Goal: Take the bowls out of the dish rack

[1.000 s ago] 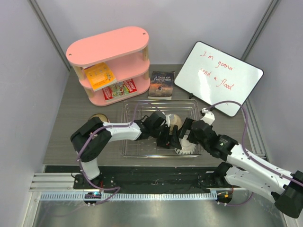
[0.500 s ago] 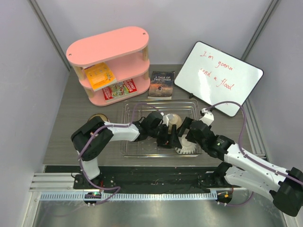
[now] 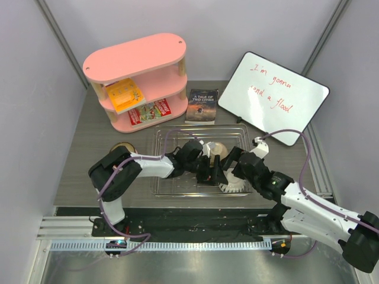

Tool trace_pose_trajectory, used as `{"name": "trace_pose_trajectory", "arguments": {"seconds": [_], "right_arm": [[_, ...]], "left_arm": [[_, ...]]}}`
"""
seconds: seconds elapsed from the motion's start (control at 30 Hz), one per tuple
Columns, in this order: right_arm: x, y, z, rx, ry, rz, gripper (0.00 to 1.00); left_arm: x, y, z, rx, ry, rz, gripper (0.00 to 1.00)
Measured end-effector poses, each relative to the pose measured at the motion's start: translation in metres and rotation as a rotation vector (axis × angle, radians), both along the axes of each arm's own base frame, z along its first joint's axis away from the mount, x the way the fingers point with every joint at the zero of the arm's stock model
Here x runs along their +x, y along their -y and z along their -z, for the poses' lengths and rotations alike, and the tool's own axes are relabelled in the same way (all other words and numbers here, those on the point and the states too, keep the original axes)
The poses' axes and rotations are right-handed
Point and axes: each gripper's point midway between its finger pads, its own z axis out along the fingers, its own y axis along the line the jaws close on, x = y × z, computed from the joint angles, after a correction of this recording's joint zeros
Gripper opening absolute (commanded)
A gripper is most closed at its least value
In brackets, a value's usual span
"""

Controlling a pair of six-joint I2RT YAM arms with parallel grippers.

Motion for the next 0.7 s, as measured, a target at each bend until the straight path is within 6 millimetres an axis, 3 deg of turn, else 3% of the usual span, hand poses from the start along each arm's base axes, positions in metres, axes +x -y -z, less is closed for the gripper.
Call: {"name": "trace_pose_trajectory", "arguments": {"seconds": [0.7], "right_arm": [[0.009, 0.006, -0.004, 0.082, 0.048, 0.087, 0.96]], "left_arm": [[0.003, 0.024, 0.002, -0.091, -0.023, -0.049, 0.8]]}}
